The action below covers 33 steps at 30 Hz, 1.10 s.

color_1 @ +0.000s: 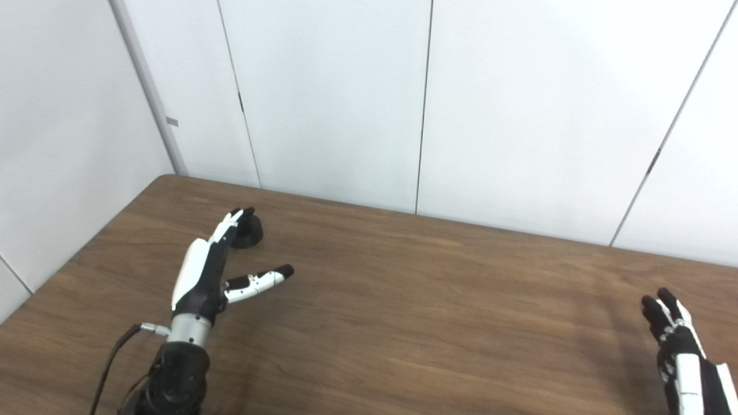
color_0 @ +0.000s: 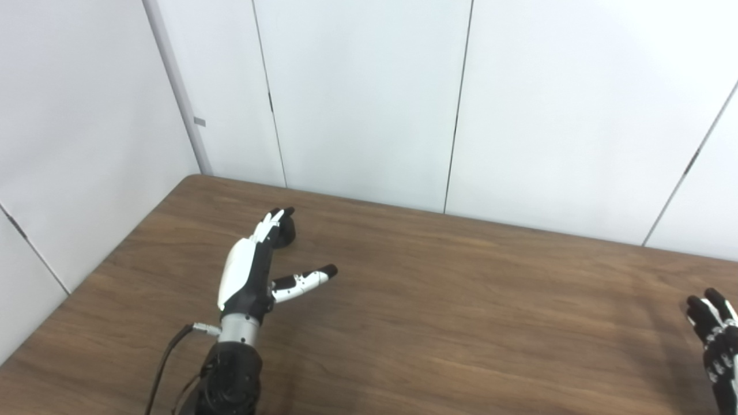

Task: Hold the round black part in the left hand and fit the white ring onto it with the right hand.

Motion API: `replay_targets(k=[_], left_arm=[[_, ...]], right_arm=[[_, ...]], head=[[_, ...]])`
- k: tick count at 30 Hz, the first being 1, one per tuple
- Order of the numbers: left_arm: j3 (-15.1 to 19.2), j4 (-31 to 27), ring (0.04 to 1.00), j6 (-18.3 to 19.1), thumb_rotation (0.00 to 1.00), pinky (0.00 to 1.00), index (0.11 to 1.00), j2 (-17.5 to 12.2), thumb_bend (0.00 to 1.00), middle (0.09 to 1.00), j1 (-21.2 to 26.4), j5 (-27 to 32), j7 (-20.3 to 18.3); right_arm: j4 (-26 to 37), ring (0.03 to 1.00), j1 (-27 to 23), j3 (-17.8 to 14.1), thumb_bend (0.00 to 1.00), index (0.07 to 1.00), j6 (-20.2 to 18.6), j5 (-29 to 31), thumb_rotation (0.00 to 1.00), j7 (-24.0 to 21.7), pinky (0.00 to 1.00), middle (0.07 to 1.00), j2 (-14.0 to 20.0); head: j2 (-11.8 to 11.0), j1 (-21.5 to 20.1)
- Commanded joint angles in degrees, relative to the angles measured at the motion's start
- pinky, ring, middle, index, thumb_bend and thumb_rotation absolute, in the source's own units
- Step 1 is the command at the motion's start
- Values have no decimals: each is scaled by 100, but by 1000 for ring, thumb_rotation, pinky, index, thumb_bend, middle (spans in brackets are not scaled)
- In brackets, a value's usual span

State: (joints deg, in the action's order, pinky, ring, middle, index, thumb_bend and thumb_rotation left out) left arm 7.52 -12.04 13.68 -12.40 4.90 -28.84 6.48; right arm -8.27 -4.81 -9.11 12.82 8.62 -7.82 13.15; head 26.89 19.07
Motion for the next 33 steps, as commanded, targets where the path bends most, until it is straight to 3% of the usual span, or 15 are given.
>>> replay_targets(k=[1,12,17,33], left_arm=[[84,-17,1000,72,379,978,917,-290,895,991,337,-235,131],[139,796,1000,269,345,1000,887,-692,891,970,868,-389,316],[154,1342,1000,284,333,1000,884,-701,897,974,1126,-259,457],[-201,3192,1000,205,330,1000,867,-1083,946,967,1872,-245,817]], right_arm=[[-476,939,414,41,588,932,92,39,1000,4,993,910,-161],[-509,919,428,24,614,921,133,34,1000,16,965,898,-175],[-498,913,440,31,624,916,94,-15,1000,49,945,896,-190],[-426,919,460,50,612,913,100,-69,1000,72,952,896,-237]], head=[[12,-3],[44,2],[68,-7],[80,-101]])
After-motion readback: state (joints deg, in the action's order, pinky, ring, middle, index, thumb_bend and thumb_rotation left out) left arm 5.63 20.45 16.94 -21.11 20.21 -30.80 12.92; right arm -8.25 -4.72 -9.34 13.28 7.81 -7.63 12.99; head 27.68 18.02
